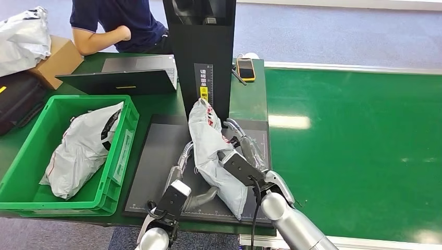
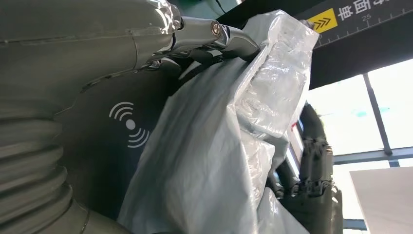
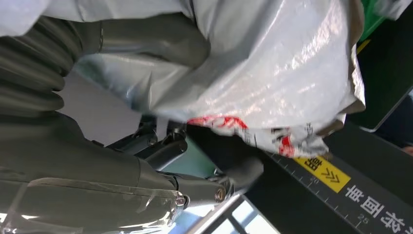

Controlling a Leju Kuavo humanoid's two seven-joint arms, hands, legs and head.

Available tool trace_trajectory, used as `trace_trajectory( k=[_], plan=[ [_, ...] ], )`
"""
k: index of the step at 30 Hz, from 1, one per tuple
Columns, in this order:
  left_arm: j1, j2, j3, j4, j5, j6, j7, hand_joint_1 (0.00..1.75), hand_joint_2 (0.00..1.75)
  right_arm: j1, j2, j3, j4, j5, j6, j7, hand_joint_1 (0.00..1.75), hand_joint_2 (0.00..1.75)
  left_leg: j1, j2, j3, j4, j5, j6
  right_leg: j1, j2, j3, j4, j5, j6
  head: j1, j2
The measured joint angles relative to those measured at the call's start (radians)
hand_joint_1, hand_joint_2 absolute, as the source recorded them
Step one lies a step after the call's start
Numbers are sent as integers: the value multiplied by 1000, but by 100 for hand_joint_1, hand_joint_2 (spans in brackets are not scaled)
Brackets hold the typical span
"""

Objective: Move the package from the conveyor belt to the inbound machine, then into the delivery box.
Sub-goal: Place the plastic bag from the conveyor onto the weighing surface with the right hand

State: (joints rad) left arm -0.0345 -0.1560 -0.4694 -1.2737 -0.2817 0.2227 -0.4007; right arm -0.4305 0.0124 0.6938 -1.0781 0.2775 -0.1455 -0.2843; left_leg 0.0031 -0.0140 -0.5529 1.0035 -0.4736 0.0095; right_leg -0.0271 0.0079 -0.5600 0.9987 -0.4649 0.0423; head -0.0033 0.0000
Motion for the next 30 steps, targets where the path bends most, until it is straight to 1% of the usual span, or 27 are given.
trace_trajectory(
  k=[3,11,13,16,18,20,24,27,30],
  plan=[
    [6,0,0,-2,-4,0,3,0,175,-10,1,9,16,18,-26,7,0,175,0,0,0,0,0,0,0,0,0,0,0,0,0,0],
    [18,-3,0,-22,-30,-2,23,0,175,-11,0,10,19,20,-28,20,0,175,0,0,0,0,0,0,0,0,0,0,0,0,0,0],
    [23,-3,1,-30,-37,0,26,0,175,-4,-2,4,11,5,-31,10,0,175,0,0,0,0,0,0,0,0,0,0,0,0,0,0],
    [38,-1,4,-51,-46,18,27,0,175,33,-22,-27,-46,-68,-45,-40,0,175,0,0,0,0,0,0,0,0,-1,0,0,0,0,0],
    [51,3,12,-73,-56,47,22,0,175,79,-47,-64,-116,-134,-62,-87,0,175,0,0,0,0,0,0,0,0,-1,0,0,0,0,0],
    [67,12,30,-106,-66,91,7,0,175,148,-72,-112,-209,-185,-85,-137,0,175,0,0,-1,0,-1,0,0,0,-1,-1,-1,0,0,0],
    [119,33,88,-208,-78,195,-37,0,175,335,-100,-215,-423,-221,-114,-216,0,175,0,0,-1,0,-3,-1,0,0,-1,-1,-2,-1,0,0],
    [167,44,136,-307,-92,255,-64,0,175,459,-103,-282,-559,-221,-114,-242,0,175,0,0,-1,0,-4,-1,1,0,-1,-1,-4,-3,0,0],
    [201,50,164,-392,-117,271,-69,0,175,537,-95,-330,-658,-211,-104,-244,0,175,1,0,0,-1,-4,-2,1,0,-1,-1,-4,-3,0,0]
  ],
)
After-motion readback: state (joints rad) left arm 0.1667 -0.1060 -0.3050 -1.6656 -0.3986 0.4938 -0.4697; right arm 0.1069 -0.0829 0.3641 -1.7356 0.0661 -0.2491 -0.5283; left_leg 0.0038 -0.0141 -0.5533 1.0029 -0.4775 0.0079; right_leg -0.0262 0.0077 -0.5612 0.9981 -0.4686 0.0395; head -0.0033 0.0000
